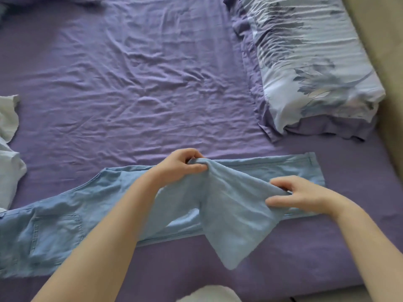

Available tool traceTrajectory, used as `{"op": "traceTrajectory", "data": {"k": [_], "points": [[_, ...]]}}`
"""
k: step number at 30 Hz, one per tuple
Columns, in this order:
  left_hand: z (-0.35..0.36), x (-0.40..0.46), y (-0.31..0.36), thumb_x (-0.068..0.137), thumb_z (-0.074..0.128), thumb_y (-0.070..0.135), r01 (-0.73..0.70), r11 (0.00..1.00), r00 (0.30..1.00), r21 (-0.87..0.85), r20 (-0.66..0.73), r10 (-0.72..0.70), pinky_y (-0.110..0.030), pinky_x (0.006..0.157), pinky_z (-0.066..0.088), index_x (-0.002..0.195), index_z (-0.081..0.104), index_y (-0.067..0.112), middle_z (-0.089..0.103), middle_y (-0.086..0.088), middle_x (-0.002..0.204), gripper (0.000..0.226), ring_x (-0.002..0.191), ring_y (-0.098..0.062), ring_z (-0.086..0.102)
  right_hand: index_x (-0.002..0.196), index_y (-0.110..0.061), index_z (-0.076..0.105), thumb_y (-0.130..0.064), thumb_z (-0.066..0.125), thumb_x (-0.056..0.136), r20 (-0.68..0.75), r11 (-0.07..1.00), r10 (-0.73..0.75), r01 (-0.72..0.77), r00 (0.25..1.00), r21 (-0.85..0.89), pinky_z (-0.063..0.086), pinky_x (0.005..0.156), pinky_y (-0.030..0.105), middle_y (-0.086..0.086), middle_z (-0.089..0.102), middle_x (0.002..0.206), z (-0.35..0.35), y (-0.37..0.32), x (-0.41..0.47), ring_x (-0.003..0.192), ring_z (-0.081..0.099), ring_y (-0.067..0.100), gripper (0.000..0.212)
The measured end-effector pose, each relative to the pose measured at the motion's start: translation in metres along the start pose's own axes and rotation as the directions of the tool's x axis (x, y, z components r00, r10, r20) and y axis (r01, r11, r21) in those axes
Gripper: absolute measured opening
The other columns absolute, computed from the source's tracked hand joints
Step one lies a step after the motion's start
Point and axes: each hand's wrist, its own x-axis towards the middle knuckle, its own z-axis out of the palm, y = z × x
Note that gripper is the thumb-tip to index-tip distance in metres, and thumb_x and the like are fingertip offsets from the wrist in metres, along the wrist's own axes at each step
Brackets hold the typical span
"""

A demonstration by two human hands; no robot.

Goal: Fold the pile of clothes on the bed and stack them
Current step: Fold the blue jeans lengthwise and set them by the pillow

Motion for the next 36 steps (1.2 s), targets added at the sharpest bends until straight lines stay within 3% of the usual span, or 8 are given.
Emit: {"op": "traceTrajectory", "data": {"k": [3, 7, 11, 22, 26, 29, 32, 36], "points": [[0.013, 0.026, -0.005, 0.084, 0.072, 0.019, 0.07, 0.981, 0.997, 0.182, -0.038, -0.064, -0.029, 0.072, 0.043, 0.093, 0.065, 0.026, 0.058, 0.005, 0.085, 0.013, 0.076, -0.011, 0.052, 0.078, -0.026, 0.061, -0.023, 0.07, 0.082, -0.28, 0.998, -0.002, -0.013, 0.96, -0.054, 0.04, 0.06, 0.019, -0.017, 0.057, 0.069, -0.025, 0.028, 0.002, 0.065, 0.052, 0.003, 0.011], [0.052, 0.061, -0.008, 0.084, 0.067, 0.027, 0.099, 0.837, 0.985, 0.537, 0.068, -0.16, -0.025, 0.078, 0.04, 0.114, 0.06, 0.027, 0.058, 0.005, 0.104, 0.031, 0.093, -0.015, 0.054, 0.113, -0.023, 0.064, -0.014, 0.064, 0.085, -0.545, 0.896, -0.032, -0.218, 0.838, -0.387, 0.041, 0.087, 0.034, -0.003, 0.067, 0.109, -0.047, 0.073, 0.027, 0.105, 0.058, 0.021, 0.03], [0.092, 0.094, -0.009, 0.087, 0.052, 0.031, 0.09, 0.62, 0.988, 0.779, 0.007, -0.153, -0.03, 0.081, 0.032, 0.097, 0.054, 0.031, 0.058, 0.008, 0.102, 0.011, 0.101, -0.021, 0.051, 0.13, -0.006, 0.053, -0.005, 0.06, 0.087, -0.708, 0.924, 0.145, -0.35, 0.692, -0.153, 0.036, 0.098, 0.042, 0.016, 0.057, 0.128, -0.048, 0.122, 0.037, 0.119, 0.047, 0.036, 0.044], [0.153, 0.137, 0.021, 0.085, 0.06, 0.035, 0.089, 0.669, 0.986, 0.738, 0.028, -0.163, -0.032, 0.069, 0.043, 0.088, 0.055, 0.018, 0.058, 0.001, 0.091, 0.018, 0.091, -0.022, 0.056, 0.129, -0.004, 0.049, -0.021, 0.067, 0.086, -0.656, 0.81, 0.582, -0.277, 0.481, 0.516, 0.044, 0.086, 0.04, 0.011, 0.06, 0.115, 0.009, 0.173, 0.024, 0.105, 0.055, 0.03, 0.049], [0.153, 0.136, 0.039, 0.083, 0.071, 0.036, 0.313, 0.922, 0.899, 0.23, 0.242, -0.366, -0.033, 0.068, 0.058, 0.092, 0.073, 0.017, 0.074, -0.003, 0.09, 0.022, 0.08, -0.022, 0.071, 0.077, -0.01, 0.056, -0.025, 0.07, 0.08, -0.655, 0.826, 0.554, -0.24, 0.514, 0.51, 0.038, 0.053, 0.028, -0.002, 0.059, 0.07, -0.014, 0.172, 0.015, 0.063, 0.05, 0.016, 0.02], [0.141, 0.142, 0.045, 0.084, 0.073, 0.028, 0.403, 0.914, 0.881, -0.033, 0.285, -0.378, -0.03, 0.062, 0.058, 0.094, 0.074, 0.016, 0.075, -0.003, 0.087, 0.016, 0.074, -0.02, 0.072, 0.094, -0.024, 0.06, -0.031, 0.073, 0.079, -0.707, 0.863, 0.494, -0.186, 0.506, 0.47, 0.038, 0.061, 0.022, -0.011, 0.06, 0.083, -0.031, 0.169, 0.004, 0.077, 0.053, 0.009, 0.021], [0.142, 0.162, 0.043, 0.088, 0.063, 0.013, 0.206, 0.914, 0.965, 0.348, 0.082, -0.249, -0.028, 0.067, 0.047, 0.097, 0.069, 0.01, 0.065, -0.003, 0.082, 0.011, 0.072, -0.02, 0.06, 0.118, -0.015, 0.061, -0.022, 0.069, 0.084, -0.772, 0.908, 0.417, -0.263, 0.48, 0.327, 0.042, 0.081, 0.031, 0.004, 0.062, 0.105, -0.034, 0.171, 0.0, 0.098, 0.056, 0.024, 0.036], [0.172, 0.181, 0.053, 0.083, 0.059, 0.011, 0.05, 0.756, 0.968, 0.652, 0.155, -0.198, -0.027, 0.075, 0.046, 0.11, 0.067, 0.014, 0.063, -0.002, 0.101, 0.029, 0.093, -0.022, 0.058, 0.123, -0.008, 0.06, -0.012, 0.066, 0.086, -0.828, 0.934, 0.33, -0.284, 0.454, 0.216, 0.042, 0.095, 0.043, 0.012, 0.055, 0.124, -0.023, 0.174, 0.0, 0.109, 0.053, 0.029, 0.038]]}}
